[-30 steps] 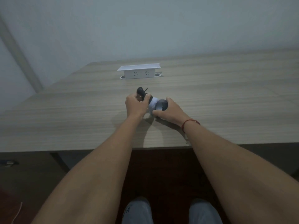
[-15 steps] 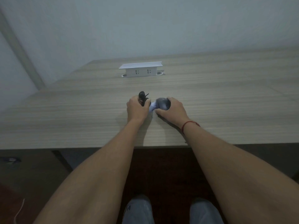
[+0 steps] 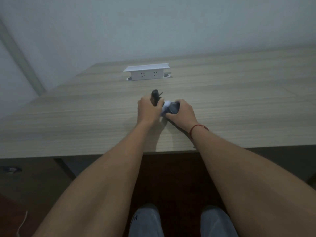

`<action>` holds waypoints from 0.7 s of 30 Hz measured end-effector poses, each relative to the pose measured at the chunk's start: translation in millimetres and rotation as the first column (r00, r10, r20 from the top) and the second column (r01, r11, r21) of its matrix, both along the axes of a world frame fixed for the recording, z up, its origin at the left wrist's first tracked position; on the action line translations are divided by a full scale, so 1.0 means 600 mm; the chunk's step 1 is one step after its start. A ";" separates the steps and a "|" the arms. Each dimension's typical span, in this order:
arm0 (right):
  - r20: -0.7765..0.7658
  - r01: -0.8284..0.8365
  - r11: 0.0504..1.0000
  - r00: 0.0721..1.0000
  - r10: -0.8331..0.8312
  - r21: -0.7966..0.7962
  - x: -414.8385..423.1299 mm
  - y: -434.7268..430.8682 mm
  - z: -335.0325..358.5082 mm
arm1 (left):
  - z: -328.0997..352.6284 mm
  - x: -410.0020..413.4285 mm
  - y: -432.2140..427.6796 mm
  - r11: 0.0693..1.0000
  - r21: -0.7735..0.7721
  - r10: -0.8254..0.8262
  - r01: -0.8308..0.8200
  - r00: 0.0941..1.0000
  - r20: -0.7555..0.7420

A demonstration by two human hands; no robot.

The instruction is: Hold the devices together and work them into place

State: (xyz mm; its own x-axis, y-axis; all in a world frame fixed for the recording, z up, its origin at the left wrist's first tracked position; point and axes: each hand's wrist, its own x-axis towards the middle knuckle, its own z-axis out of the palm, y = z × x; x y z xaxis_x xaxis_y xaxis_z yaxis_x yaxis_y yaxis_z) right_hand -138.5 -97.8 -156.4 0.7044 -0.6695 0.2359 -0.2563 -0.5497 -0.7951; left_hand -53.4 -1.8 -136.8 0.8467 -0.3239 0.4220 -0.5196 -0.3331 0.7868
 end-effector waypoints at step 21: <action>-0.001 -0.073 0.997 0.997 0.073 -0.024 -0.005 -0.004 0.000 | -0.002 0.023 0.001 0.996 0.009 0.092 -0.092 0.994 -0.066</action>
